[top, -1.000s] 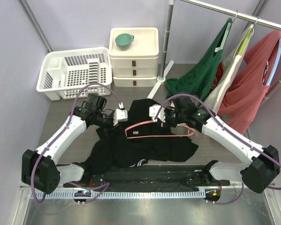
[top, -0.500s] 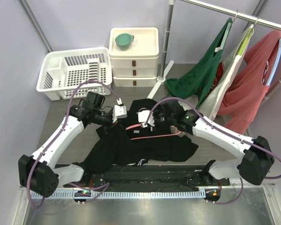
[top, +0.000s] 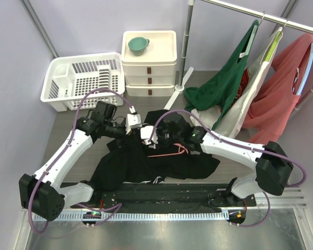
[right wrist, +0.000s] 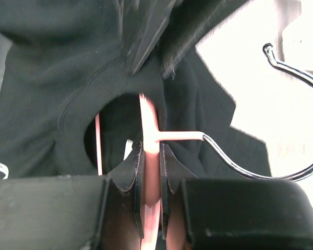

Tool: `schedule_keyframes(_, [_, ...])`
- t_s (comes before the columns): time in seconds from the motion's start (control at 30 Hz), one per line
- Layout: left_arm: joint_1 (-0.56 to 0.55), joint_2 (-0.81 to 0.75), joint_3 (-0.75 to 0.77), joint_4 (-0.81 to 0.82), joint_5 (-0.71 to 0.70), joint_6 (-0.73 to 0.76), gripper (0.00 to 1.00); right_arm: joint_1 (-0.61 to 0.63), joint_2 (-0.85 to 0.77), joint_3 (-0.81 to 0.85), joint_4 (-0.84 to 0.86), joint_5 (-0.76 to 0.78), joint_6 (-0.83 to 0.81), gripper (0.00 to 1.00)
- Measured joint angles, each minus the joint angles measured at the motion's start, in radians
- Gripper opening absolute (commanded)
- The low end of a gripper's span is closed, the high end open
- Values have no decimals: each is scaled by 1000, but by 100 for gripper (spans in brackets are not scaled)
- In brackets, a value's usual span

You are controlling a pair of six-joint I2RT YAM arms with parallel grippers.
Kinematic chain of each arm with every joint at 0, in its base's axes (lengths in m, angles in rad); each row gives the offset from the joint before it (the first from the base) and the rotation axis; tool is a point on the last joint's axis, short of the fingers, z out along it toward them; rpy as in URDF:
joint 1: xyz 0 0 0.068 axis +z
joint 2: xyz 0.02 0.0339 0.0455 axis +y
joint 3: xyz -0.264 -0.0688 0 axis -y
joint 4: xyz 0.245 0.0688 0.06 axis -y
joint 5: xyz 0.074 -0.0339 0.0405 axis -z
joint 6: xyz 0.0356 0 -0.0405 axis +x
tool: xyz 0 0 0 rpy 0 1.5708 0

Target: Place the t-shirt on the hanger

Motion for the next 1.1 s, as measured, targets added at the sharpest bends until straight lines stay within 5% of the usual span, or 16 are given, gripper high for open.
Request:
schedule_keyframes(0.2, [-1,-21,-5,3,-5,4,51,9,0,0,76,-3,26,1])
schedule_keyframes(0.37, [0,-36,-28,24,-5,2,52,20,0,0,81,-6,37,1])
schedule_keyframes(0.47, [0,-34,-29,37,-5,2,47,31,0,0,82,-8,40,1])
schedule_keyframes(0.73, [-8,-31,-47,27,-8,-15,8,49,0,1,98,11,36,2])
schedule_keyframes(0.83, [-8,-42,-61,27,-5,-10,0,53,-4,1,89,21,40,48])
schedule_keyframes(0.87, [-8,-49,-67,26,-5,2,0,56,-9,2,72,19,43,75])
schedule_keyframes(0.97, [-6,-76,-93,18,-28,31,0,69,-46,27,-9,18,84,97])
schedule_keyframes(1.1, [-14,-151,-151,-12,-40,107,0,29,-138,127,-117,42,212,100])
